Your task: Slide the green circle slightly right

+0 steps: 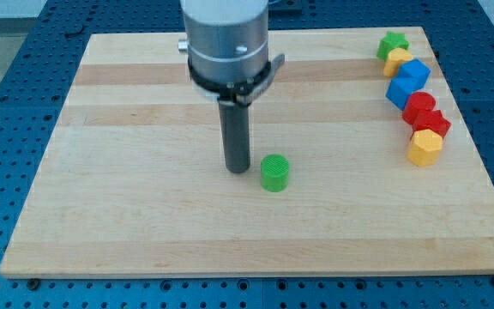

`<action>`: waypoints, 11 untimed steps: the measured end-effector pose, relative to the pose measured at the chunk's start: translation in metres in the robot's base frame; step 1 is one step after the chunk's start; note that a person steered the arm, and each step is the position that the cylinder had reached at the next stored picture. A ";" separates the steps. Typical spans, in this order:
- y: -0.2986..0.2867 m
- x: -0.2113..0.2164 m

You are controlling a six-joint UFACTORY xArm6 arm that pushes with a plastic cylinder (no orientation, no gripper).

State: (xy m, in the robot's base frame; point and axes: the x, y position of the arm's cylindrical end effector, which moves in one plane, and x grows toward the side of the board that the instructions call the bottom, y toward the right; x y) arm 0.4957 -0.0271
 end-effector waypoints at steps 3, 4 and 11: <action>0.118 0.014; 0.102 0.018; 0.104 -0.025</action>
